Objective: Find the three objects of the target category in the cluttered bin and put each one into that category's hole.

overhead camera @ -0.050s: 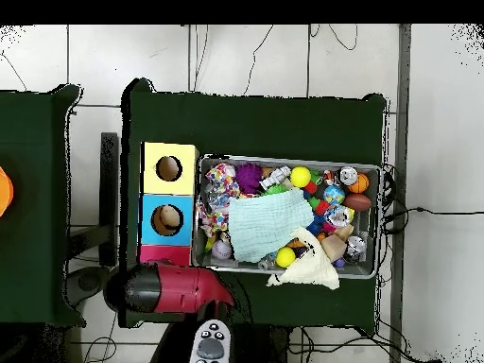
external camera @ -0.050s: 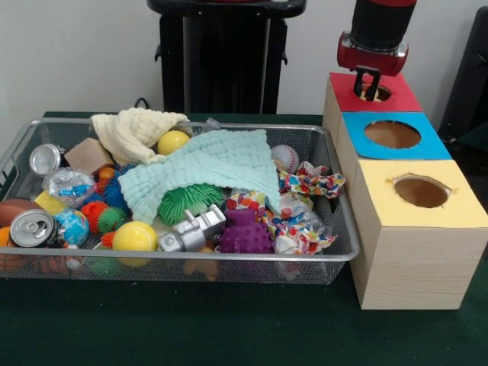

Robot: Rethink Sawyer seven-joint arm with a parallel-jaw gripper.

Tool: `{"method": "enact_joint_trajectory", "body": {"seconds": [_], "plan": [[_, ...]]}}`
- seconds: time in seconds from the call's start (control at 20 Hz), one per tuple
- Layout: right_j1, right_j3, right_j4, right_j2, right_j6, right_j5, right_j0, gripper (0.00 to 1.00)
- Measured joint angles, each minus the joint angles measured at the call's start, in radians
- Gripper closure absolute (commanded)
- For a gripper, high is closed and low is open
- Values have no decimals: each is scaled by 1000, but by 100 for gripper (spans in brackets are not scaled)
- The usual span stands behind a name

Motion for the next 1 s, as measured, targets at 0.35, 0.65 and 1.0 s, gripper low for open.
{"method": "enact_joint_trajectory", "body": {"seconds": [0.35,0.65,1.0], "plan": [[-36,31,-39,26,0,-39,-20,100],[-43,46,-55,29,0,-70,-20,100],[-82,55,-73,31,0,-71,-22,100]]}}
